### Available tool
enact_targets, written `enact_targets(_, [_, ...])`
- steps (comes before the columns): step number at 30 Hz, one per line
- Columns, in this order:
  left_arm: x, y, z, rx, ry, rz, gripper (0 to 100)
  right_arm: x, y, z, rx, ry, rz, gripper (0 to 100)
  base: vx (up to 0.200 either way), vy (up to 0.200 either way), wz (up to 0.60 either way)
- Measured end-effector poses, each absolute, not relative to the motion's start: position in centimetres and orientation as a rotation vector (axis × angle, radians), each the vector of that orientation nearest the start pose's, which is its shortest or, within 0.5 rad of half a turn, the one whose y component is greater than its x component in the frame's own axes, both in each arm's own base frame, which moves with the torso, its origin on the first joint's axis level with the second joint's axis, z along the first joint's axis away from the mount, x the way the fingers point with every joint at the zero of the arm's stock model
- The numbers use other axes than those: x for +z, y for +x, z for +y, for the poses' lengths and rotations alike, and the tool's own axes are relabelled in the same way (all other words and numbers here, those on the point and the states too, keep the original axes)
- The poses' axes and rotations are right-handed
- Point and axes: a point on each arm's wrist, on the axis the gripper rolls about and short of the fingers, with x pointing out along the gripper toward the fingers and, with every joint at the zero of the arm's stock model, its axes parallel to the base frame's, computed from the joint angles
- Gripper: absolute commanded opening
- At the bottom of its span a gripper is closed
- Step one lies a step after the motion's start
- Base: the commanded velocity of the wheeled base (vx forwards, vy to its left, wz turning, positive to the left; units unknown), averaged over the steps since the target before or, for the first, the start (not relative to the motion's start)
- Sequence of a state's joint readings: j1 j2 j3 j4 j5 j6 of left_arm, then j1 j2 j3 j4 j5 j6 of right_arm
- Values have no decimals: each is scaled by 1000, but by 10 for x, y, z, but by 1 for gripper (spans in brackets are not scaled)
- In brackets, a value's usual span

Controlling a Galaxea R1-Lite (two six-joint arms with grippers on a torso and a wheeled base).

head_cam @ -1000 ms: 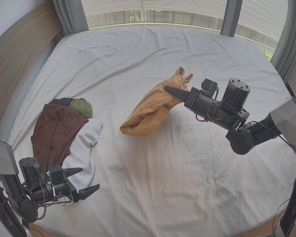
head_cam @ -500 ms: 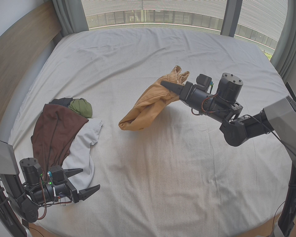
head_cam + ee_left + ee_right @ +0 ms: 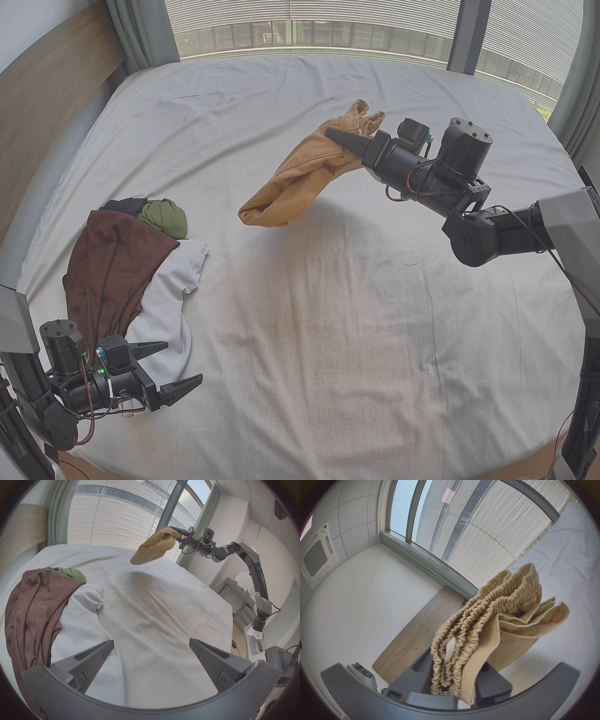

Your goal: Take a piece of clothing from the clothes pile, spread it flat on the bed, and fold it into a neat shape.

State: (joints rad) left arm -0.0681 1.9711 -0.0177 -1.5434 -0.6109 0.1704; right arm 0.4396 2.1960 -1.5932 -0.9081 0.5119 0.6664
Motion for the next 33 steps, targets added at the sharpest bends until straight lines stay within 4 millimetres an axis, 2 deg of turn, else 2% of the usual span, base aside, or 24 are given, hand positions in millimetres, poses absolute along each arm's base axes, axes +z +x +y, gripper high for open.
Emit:
enact_targets(4, [47, 211, -27, -700, 49, 345, 100, 241, 416, 205, 1015, 601, -24, 0, 0, 0, 0])
enact_targets(8, [45, 211, -27, -701, 48, 351, 100, 226, 430, 206, 1000, 605, -15, 0, 0, 0, 0])
enact_targets(12, [44, 211, -28, -702, 46, 357, 100, 194, 447, 205, 974, 608, 12, 0, 0, 0, 0])
enact_targets(14, [44, 211, -27, -702, 45, 359, 100, 167, 458, 202, 951, 610, 39, 0, 0, 0, 0])
enact_targets(15, [44, 211, -27, -702, 45, 359, 100, 162, 460, 201, 945, 610, 47, 0, 0, 0, 0])
enact_targets(17, [43, 211, -27, -701, 44, 359, 100, 137, 465, 197, 920, 613, 83, 0, 0, 0, 0])
enact_targets(21, [43, 211, -27, -700, 45, 360, 100, 103, 464, 187, 877, 619, 158, 0, 0, 0, 0])
enact_targets(25, [43, 211, -27, -700, 44, 360, 100, 90, 456, 179, 852, 616, 200, 0, 0, 0, 0])
enact_targets(33, [43, 211, -27, -702, 45, 360, 100, 78, 444, 165, 819, 581, 229, 0, 0, 0, 0])
